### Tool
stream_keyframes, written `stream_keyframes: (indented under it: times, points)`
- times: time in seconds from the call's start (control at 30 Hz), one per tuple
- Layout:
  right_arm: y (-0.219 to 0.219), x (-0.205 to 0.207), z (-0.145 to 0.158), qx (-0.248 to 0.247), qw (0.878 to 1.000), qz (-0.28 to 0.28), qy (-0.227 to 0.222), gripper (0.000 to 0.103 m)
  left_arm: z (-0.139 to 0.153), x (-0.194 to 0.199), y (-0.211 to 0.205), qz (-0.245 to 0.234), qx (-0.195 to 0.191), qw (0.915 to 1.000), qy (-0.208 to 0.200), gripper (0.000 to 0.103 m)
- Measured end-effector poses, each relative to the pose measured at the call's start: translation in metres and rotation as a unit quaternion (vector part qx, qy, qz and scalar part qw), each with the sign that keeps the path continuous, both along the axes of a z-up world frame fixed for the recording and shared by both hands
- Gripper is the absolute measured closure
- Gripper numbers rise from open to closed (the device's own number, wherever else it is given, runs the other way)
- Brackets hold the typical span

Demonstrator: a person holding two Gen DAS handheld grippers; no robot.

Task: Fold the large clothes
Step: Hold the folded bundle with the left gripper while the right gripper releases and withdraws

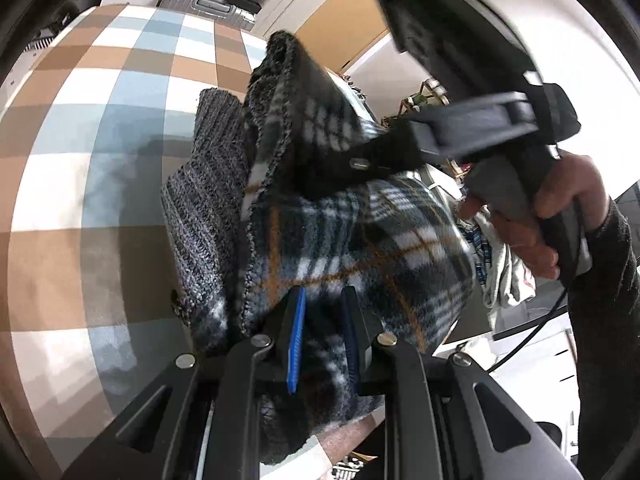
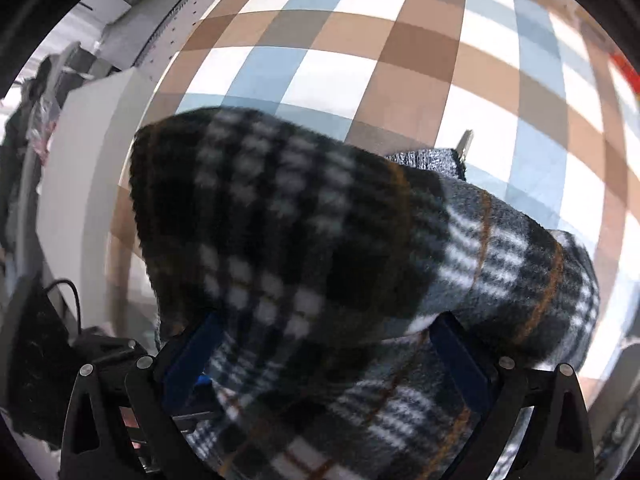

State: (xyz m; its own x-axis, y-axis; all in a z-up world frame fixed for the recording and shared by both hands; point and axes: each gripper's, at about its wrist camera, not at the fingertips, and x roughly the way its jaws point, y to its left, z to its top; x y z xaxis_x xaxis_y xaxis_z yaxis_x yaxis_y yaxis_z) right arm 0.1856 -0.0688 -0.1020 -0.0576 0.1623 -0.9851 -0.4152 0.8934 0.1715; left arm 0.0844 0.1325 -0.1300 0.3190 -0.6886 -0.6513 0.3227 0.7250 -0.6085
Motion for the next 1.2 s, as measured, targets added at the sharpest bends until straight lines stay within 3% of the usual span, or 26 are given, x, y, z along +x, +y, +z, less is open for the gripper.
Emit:
stream_keyframes:
  times: [0.1, 0.23, 0.43, 0.53, 0.6, 0.77, 0.9, 0.97, 1.07, 1.17, 1.2]
  points:
    - [-0.010, -0.001, 0.022, 0.015, 1.000, 0.008, 0.010, 0.000, 0.000, -0.002, 0.004, -0.001, 0.000, 1.0000, 0.000, 0.089]
    - [-0.011, -0.003, 0.052, 0.023, 1.000, 0.001, -0.012, 0.000, 0.000, -0.003, 0.002, 0.000, 0.004, 1.0000, -0.002, 0.089]
    - [0.006, 0.018, 0.049, 0.101, 0.994, -0.032, 0.016, 0.000, 0.000, -0.004, -0.002, -0.001, 0.005, 1.0000, -0.003, 0.089]
    - [0.016, 0.030, 0.011, 0.071, 0.996, -0.056, 0.027, 0.000, 0.001, -0.003, 0.001, 0.000, 0.004, 1.0000, -0.005, 0.089]
    - [0.027, 0.033, -0.007, 0.049, 0.998, -0.044, 0.005, 0.000, 0.003, -0.002, 0.003, 0.004, 0.008, 0.9998, -0.015, 0.089]
    - [0.059, 0.029, -0.020, -0.047, 0.998, -0.008, -0.036, 0.000, 0.005, 0.002, 0.003, 0.010, 0.012, 0.9996, -0.022, 0.089]
    - [0.073, 0.023, -0.020, -0.087, 0.994, -0.002, -0.063, 0.000, 0.002, 0.001, 0.006, 0.013, 0.001, 0.9998, -0.013, 0.089]
    - [0.070, 0.021, -0.010, -0.068, 0.996, 0.000, -0.051, 0.000, -0.002, -0.001, 0.008, 0.009, -0.005, 0.9999, -0.003, 0.089]
    - [0.045, 0.017, 0.027, 0.033, 0.999, -0.030, -0.021, 0.000, -0.002, -0.002, 0.010, 0.005, -0.005, 1.0000, -0.001, 0.089]
    - [0.031, 0.000, 0.070, 0.200, 0.979, -0.032, -0.014, 0.000, -0.001, -0.002, 0.009, 0.006, -0.004, 1.0000, 0.000, 0.089]
    - [0.033, -0.004, 0.077, 0.224, 0.974, -0.024, -0.019, 0.000, -0.002, -0.001, 0.010, 0.007, -0.005, 1.0000, 0.001, 0.089]
